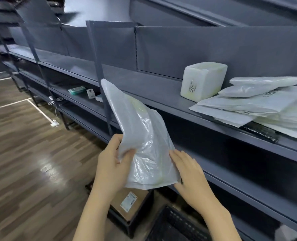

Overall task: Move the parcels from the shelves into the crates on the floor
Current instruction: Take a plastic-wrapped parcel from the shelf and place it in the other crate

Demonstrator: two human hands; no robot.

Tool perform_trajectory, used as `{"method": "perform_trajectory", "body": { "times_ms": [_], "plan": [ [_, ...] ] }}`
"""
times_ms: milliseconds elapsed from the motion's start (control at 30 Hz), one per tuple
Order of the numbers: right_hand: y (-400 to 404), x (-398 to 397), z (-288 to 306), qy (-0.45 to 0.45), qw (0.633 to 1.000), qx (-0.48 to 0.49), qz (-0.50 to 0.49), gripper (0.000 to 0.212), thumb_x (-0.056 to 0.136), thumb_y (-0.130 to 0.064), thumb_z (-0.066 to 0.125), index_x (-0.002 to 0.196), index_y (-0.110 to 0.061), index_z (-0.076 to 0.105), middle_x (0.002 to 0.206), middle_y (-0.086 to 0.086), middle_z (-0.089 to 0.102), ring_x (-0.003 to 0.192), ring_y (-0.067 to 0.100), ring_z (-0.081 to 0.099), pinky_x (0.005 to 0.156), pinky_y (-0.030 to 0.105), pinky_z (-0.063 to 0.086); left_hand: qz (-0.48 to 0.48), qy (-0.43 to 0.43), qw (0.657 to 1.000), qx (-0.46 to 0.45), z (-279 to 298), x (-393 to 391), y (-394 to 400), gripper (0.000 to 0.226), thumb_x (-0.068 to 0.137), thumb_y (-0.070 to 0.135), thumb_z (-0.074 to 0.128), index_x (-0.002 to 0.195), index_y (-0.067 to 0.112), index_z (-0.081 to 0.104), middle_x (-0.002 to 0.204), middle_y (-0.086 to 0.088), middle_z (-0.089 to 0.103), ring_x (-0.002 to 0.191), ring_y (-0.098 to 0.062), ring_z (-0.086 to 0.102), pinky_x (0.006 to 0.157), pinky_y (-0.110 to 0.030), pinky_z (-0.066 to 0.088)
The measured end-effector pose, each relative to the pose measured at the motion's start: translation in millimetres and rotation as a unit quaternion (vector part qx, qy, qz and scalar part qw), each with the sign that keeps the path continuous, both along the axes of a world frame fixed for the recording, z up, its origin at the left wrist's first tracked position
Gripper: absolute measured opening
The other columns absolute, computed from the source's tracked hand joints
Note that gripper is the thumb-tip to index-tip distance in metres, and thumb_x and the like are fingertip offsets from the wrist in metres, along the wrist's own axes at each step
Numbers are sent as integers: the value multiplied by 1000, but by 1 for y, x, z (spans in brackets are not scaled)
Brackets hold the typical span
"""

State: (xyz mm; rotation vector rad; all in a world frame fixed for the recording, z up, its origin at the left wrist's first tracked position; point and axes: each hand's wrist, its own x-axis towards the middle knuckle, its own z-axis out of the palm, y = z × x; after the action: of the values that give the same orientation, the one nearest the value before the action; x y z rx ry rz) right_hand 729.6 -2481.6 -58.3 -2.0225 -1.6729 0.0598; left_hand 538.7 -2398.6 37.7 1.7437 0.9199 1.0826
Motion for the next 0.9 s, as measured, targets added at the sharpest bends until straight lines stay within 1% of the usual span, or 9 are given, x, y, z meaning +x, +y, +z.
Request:
{"method": "perform_trajectory", "body": {
  "times_ms": [67,167,300,433,533,600,700,833,900],
  "plan": [
    [-9,4,7,3,1000,-27,16,76,92,-46,54,144,-42,-2,155,-18,6,143,2,-1,119,33,3,-9,13,1000,24,4,1,-10,20,89,4,57,90,24,59,77,11,64,69,-8,58,64,-18,44],
    [-22,10,22,23,999,-40,27,84,86,-58,55,139,-49,-10,149,-28,-5,136,-7,-12,117,28,-5,-20,24,998,58,12,2,-20,20,89,4,58,91,24,58,76,15,62,66,-2,55,59,-10,40],
    [-39,24,37,33,996,-73,24,100,80,-51,66,140,-49,-14,151,-25,-16,138,-4,-17,116,30,-9,-36,45,993,106,19,5,-28,22,90,3,56,90,25,60,81,15,64,71,-1,56,60,-8,40],
    [-53,38,54,69,997,5,-38,99,85,-35,68,141,-46,-13,156,-19,-10,142,-2,-10,120,34,3,-62,74,985,142,23,9,-27,26,90,-1,54,85,23,62,81,12,64,72,-5,57,58,-9,41],
    [-54,49,69,74,992,67,-77,101,84,-33,69,139,-43,-15,153,-21,-12,139,-8,-11,118,26,1,-78,59,986,135,24,11,-20,27,90,1,55,83,25,64,81,9,65,71,-8,59,58,-11,42],
    [-52,54,80,64,991,63,-101,101,85,-35,68,140,-40,-16,151,-23,-12,136,-9,-11,115,21,-1,-88,39,989,110,23,11,-13,30,90,0,53,82,26,64,81,5,66,70,-11,59,59,-17,45],
    [-47,61,91,87,988,54,-118,103,83,-38,69,148,-34,-11,153,-24,-9,136,-11,-9,114,19,1,-109,37,988,101,28,11,1,35,87,-7,51,82,24,65,80,2,67,74,-18,62,64,-32,48],
    [-38,68,101,121,984,66,-113,108,78,-43,73,149,-39,-8,155,-25,-5,141,-7,-3,118,30,10,-127,66,975,169,42,15,19,49,83,-15,49,81,31,65,82,13,68,79,-7,63,68,-23,49],
    [-34,70,107,153,979,88,-100,111,75,-37,78,148,-44,-5,155,-26,4,141,-6,5,118,32,17,-130,57,972,185,45,16,29,50,83,-16,49,82,32,64,82,16,68,79,-5,63,68,-19,47]
  ]
}}
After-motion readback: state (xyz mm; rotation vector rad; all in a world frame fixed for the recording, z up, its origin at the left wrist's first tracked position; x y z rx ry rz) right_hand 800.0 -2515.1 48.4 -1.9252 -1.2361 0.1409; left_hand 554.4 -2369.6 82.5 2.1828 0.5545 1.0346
